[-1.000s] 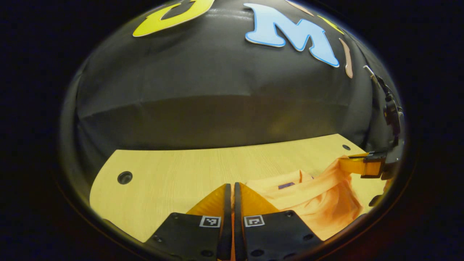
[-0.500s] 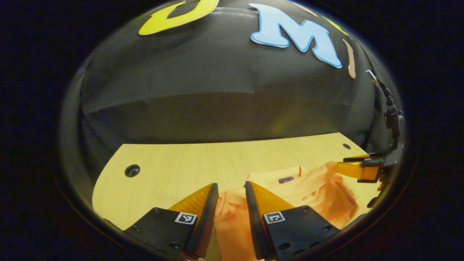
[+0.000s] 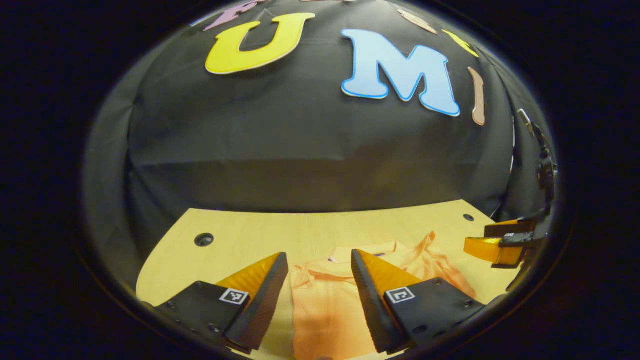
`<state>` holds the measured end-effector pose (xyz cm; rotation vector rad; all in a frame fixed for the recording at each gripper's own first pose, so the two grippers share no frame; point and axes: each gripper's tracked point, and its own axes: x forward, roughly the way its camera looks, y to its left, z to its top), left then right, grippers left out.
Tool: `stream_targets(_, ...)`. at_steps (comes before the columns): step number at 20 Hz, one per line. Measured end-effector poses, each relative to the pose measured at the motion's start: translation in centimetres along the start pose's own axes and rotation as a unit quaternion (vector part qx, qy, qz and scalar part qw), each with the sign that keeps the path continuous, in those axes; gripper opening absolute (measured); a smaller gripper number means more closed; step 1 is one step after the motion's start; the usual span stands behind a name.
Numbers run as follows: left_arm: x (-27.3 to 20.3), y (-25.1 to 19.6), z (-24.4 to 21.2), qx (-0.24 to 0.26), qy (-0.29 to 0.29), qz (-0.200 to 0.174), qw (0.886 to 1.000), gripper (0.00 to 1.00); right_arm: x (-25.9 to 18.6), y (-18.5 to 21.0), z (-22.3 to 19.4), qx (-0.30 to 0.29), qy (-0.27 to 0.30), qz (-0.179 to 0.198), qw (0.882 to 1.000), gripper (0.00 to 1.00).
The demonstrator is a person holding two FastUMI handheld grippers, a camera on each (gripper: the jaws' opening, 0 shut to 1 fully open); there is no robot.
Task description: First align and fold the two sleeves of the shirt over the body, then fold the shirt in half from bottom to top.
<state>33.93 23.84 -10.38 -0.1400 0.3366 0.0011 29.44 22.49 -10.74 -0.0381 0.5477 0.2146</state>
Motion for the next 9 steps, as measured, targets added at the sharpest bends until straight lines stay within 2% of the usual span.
stream_targets(9, -8.7, -3.0, 3.4, -0.016, -0.067, 0.010, 0.998, 0.85, -9.8, -1.7, 3.4, -0.017, -0.078, 0.006, 0.997, 0.93)
